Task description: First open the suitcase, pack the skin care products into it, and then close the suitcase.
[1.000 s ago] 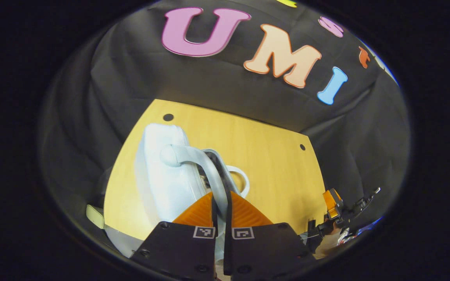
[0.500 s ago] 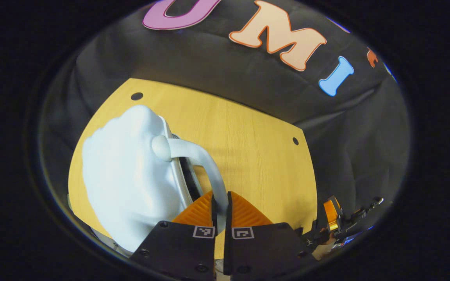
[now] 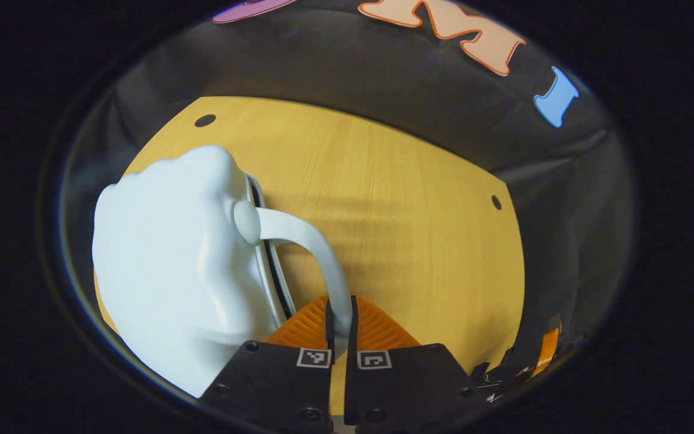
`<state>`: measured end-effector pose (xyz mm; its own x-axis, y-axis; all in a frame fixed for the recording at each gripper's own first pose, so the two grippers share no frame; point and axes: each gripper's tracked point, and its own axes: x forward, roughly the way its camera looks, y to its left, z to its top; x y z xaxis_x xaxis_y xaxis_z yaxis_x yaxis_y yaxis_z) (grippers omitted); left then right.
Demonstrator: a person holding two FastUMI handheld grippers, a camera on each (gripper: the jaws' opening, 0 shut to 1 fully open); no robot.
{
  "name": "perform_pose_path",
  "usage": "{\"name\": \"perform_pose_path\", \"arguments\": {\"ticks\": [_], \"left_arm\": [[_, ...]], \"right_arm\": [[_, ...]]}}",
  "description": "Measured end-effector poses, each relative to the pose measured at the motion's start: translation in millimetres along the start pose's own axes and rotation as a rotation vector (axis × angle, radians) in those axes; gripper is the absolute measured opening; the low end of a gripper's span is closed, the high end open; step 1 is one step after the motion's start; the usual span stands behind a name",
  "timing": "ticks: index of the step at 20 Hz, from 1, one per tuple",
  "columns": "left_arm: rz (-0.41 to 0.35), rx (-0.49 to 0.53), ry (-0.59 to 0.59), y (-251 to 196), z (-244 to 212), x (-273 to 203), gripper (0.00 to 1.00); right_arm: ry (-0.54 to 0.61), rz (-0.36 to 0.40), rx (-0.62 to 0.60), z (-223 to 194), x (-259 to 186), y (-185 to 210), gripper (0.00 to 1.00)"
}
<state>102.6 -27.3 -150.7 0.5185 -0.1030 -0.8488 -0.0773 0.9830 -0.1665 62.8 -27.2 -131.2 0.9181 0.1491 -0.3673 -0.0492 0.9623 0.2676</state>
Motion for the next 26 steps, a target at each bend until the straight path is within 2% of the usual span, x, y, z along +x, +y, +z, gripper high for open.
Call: {"name": "perform_pose_path", "arguments": {"ticks": [4,6,7,9,12,13,17,18,22,24,26], "left_arm": [[0.101,0.058,0.022,7.7,-2.9,8.9,0.02],[0.129,0.099,0.027,7.7,-3.1,11.6,0.03],[0.132,0.103,0.032,5.3,-4.4,11.4,0.05],[0.128,0.109,0.028,-0.9,-6.2,6.7,0.17],[0.155,0.152,0.005,2.5,-8.9,-15.5,1.0],[0.169,0.168,-0.015,1.3,-6.1,-21.0,0.95],[0.178,0.249,-0.123,-10.5,0.4,-64.4,0.96],[0.152,0.268,-0.151,-16.5,-0.7,-75.8,0.95],[-0.029,0.265,-0.248,-52.2,-16.6,-122.4,0.96],[-0.071,0.298,-0.338,-60.9,-19.6,-150.0,0.95],[-0.147,0.34,-0.436,-73.7,-26.5,-172.2,0.96]], "right_arm": [[-0.004,0.006,0.016,0.5,-7.4,4.0,0.98],[-0.002,0.009,0.013,-0.3,-10.5,6.5,0.98],[-0.001,0.014,0.017,0.6,-11.4,8.9,0.98],[-0.012,0.021,0.022,6.3,-13.1,15.4,0.98],[-0.037,0.03,0.014,17.8,-16.6,25.6,0.98],[-0.049,0.03,0.009,23.0,-18.7,28.5,0.98],[-0.106,0.032,0.016,44.8,-30.9,43.9,0.98],[-0.119,0.032,0.016,49.5,-34.0,48.5,0.98],[-0.159,0.038,-0.024,65.4,-52.2,72.9,0.98],[-0.196,0.036,-0.048,76.8,-62.4,85.0,0.98],[-0.226,0.033,-0.062,85.1,-70.7,97.2,0.97]]}}
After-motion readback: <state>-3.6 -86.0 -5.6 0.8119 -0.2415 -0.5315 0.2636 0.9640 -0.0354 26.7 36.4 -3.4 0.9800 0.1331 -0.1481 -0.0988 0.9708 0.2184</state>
